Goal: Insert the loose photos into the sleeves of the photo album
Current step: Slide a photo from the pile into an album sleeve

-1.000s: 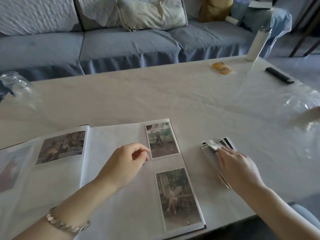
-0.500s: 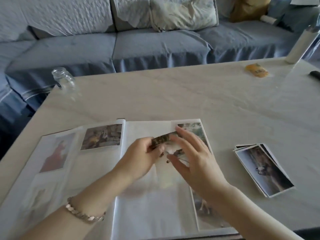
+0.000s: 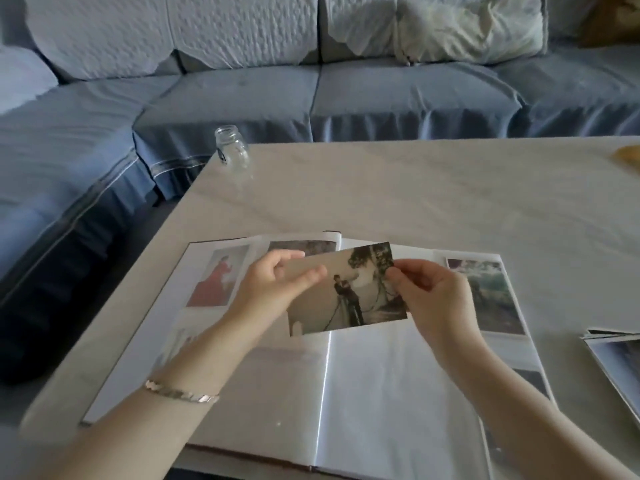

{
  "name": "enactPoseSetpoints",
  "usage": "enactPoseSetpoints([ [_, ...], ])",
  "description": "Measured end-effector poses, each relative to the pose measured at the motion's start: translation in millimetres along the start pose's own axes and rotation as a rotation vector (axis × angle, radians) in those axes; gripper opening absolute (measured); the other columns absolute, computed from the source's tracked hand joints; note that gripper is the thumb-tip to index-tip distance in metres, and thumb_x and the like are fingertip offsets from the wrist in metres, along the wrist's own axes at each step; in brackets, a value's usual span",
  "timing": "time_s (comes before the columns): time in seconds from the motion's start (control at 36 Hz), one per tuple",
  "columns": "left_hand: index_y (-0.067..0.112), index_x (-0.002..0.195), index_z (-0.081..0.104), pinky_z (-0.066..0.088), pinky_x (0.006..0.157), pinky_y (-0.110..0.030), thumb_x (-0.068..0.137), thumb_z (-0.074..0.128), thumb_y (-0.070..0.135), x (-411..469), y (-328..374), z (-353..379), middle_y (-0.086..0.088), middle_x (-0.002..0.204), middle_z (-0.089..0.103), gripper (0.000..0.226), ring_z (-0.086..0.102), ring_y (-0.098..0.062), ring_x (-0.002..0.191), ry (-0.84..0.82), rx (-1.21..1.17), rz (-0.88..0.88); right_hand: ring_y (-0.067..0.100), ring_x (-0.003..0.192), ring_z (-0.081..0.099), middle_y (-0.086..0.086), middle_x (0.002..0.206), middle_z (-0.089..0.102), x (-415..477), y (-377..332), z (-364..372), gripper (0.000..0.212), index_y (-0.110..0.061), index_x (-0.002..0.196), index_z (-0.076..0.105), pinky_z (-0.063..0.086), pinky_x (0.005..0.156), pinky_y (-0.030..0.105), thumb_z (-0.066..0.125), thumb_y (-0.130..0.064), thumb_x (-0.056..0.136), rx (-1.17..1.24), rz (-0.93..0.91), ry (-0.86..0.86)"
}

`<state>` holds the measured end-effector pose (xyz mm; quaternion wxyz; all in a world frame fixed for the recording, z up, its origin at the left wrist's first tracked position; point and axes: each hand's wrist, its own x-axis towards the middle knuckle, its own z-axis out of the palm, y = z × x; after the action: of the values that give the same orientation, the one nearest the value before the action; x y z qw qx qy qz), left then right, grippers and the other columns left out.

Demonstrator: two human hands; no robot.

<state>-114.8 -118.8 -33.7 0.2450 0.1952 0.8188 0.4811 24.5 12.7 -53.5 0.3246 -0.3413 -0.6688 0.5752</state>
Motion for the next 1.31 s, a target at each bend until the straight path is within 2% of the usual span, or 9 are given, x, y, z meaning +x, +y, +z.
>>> enactPoseSetpoints([
  [0.08,0.014,0.101,0.062,0.049,0.080,-0.038,0.066,0.080,0.031,-1,-9,-7,-0.009,0.107,0.069,0.043,0.065,-0.024,0.096,-0.043,-0.236,-0.133,0.006,0.064,0.065,-0.010,0.069,0.069,0,-3,15,0.020,-0.028,0.076,0.066,0.056,0.066,0.022,0.065,-0.010,0.085,0.026,0.006,0.013],
  [0.17,0.020,0.088,0.066,0.055,0.067,-0.029,0.079,0.072,0.009,0,-19,-15,-0.003,0.085,0.073,0.016,0.069,-0.015,0.079,0.030,-0.244,-0.087,0.006,0.066,0.067,-0.008,0.069,0.070,-1,-4,31,0.015,-0.019,0.081,0.068,0.057,0.065,0.023,0.060,-0.009,0.089,0.085,0.045,-0.102],
  [0.25,0.016,0.098,0.064,0.052,0.081,-0.031,0.085,0.067,0.010,4,-32,-30,-0.002,0.092,0.069,0.015,0.065,-0.017,0.088,0.224,-0.192,-0.023,0.008,0.086,0.066,-0.010,0.089,0.070,-2,5,41,0.019,-0.024,0.090,0.066,0.052,0.078,0.018,0.049,-0.018,0.096,-0.078,-0.011,-0.242],
  [0.36,0.013,0.096,0.060,0.045,0.068,-0.024,0.085,0.062,0.005,15,-53,-55,0.005,0.084,0.063,0.013,0.059,-0.015,0.082,0.450,-0.161,0.002,0.007,0.125,0.044,-0.013,0.142,0.041,-2,24,43,0.035,-0.027,0.133,0.049,0.032,0.096,0.011,0.043,-0.023,0.098,-0.516,-0.150,-0.415],
  [0.53,0.011,0.097,0.061,0.040,0.073,-0.023,0.084,0.059,0.002,22,-77,-90,-0.001,0.089,0.063,0.016,0.058,-0.014,0.080,0.590,-0.112,-0.018,0.007,0.143,0.013,-0.008,0.155,0.016,7,42,51,0.050,-0.024,0.146,0.028,0.009,0.111,0.017,0.043,-0.026,0.099,-0.740,-0.217,-0.565],
  [0.81,0.002,0.094,0.059,0.049,0.080,-0.043,0.083,0.056,0.007,20,-104,-121,-0.015,0.094,0.065,0.013,0.061,-0.031,0.089,0.592,0.043,-0.056,-0.007,0.134,0.015,-0.009,0.150,0.031,5,58,53,0.046,-0.027,0.140,0.041,0.015,0.109,0.014,0.050,-0.028,0.095,-0.612,-0.210,-0.509],
  [0.97,0.012,0.098,0.057,0.043,0.067,-0.024,0.086,0.059,0.001,15,-104,-114,-0.001,0.091,0.061,0.016,0.057,-0.012,0.078,0.410,0.074,-0.028,-0.010,0.130,0.016,-0.009,0.149,0.032,5,60,53,0.046,-0.027,0.139,0.043,0.014,0.107,0.011,0.052,-0.028,0.094,-0.612,-0.229,-0.499],
  [1.11,0.010,0.110,0.059,0.040,0.078,-0.026,0.088,0.061,0.005,14,-110,-114,-0.004,0.102,0.063,0.023,0.057,-0.018,0.092,0.241,0.116,-0.101,-0.010,0.130,0.016,-0.009,0.149,0.033,6,60,53,0.046,-0.027,0.138,0.044,0.014,0.107,0.011,0.053,-0.029,0.094,-0.614,-0.231,-0.500],
  [1.31,0.014,0.113,0.058,0.041,0.062,-0.019,0.091,0.059,0.009,17,-109,-124,0.004,0.098,0.062,0.023,0.055,-0.006,0.082,0.043,0.146,-0.212,-0.010,0.129,0.016,-0.010,0.148,0.032,6,60,52,0.045,-0.028,0.138,0.043,0.013,0.105,0.009,0.052,-0.030,0.094,-0.625,-0.224,-0.505],
])
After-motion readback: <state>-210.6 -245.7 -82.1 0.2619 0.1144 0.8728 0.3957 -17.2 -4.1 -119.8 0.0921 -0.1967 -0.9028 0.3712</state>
